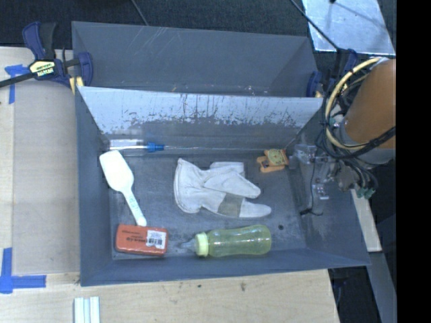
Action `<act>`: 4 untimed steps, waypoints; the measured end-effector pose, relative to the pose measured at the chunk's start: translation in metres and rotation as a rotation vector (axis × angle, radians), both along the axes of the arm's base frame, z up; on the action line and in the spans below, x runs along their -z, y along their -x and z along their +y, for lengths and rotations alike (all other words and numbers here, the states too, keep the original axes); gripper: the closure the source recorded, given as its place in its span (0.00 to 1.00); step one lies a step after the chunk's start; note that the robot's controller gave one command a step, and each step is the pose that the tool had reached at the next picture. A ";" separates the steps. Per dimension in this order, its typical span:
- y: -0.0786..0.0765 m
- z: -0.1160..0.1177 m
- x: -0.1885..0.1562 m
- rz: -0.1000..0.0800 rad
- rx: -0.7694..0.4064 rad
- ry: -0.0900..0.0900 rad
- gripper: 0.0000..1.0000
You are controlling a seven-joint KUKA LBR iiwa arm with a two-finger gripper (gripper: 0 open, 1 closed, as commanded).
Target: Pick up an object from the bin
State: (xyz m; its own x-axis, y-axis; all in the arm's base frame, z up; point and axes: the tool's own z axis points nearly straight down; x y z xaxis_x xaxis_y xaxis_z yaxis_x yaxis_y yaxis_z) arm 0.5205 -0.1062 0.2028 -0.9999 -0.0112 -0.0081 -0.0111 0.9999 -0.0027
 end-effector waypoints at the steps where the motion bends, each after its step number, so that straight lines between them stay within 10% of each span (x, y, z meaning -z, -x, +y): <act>1: 0.004 0.033 0.013 0.013 0.058 -0.004 0.00; 2: 0.002 0.038 0.005 0.009 0.071 -0.004 0.00; 4: -0.013 0.093 0.094 0.008 0.110 -0.002 0.00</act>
Offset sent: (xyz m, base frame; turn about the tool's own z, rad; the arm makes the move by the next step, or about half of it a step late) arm 0.0604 0.0585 -0.0596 -0.0198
